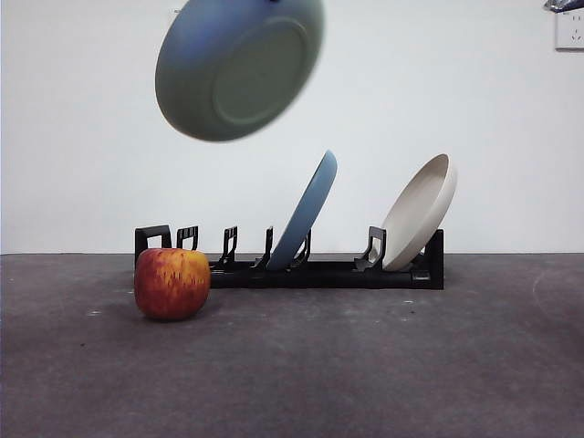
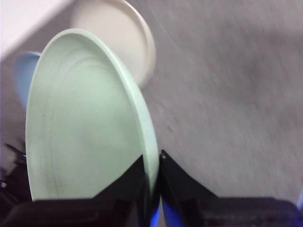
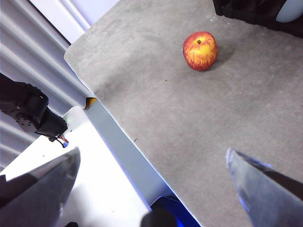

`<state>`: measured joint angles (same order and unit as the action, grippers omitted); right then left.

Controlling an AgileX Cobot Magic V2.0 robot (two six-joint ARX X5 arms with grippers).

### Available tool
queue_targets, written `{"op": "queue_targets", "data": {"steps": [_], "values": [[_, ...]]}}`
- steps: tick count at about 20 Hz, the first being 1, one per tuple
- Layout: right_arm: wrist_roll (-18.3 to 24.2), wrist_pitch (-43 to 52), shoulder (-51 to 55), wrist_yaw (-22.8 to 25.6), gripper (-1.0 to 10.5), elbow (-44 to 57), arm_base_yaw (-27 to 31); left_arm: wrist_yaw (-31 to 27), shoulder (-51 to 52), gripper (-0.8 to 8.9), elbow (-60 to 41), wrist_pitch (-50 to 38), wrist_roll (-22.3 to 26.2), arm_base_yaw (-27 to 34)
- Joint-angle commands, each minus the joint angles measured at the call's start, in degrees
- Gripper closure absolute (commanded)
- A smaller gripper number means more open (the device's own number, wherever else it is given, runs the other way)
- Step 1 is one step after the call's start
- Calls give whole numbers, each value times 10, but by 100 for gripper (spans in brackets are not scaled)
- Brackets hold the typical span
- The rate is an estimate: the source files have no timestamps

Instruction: Take the green plate from the plate rack,put the plate on the table,take the apple from the table,put the apple in the plate

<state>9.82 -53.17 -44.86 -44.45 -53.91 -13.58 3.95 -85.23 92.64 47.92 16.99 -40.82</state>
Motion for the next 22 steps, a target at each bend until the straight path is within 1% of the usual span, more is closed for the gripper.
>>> {"op": "queue_targets", "data": {"steps": [1,4,6,10,11,14,17,19,21,22], "values": [[-3,3,4,-2,288,-2,-1,-45,-2,819,-23,-7,28,-52],[-3,4,9,-2,288,-2,-1,-85,-2,819,-61,-21,28,-93],[-3,4,13,-2,288,-4,-1,-96,-2,819,-94,-39,27,-111],[-5,4,23,-1,288,-20,-1,-104,-2,819,-180,-110,28,-142],[-7,4,25,-2,288,-26,-1,-114,-2,819,-205,-134,30,-151],[-10,4,27,-2,288,-49,-1,-147,-2,819,-274,-199,50,-176],[-10,4,27,-2,288,-67,-1,-162,-5,819,-324,-244,61,-195],[-10,5,26,-2,288,-73,-1,-166,-11,819,-346,-265,73,-202],[-10,9,26,-2,288,-75,-1,-188,-28,819,-366,-284,89,-213],[-10,8,26,-2,288,-75,-1,-189,-42,819,-373,-292,97,-219]]}}
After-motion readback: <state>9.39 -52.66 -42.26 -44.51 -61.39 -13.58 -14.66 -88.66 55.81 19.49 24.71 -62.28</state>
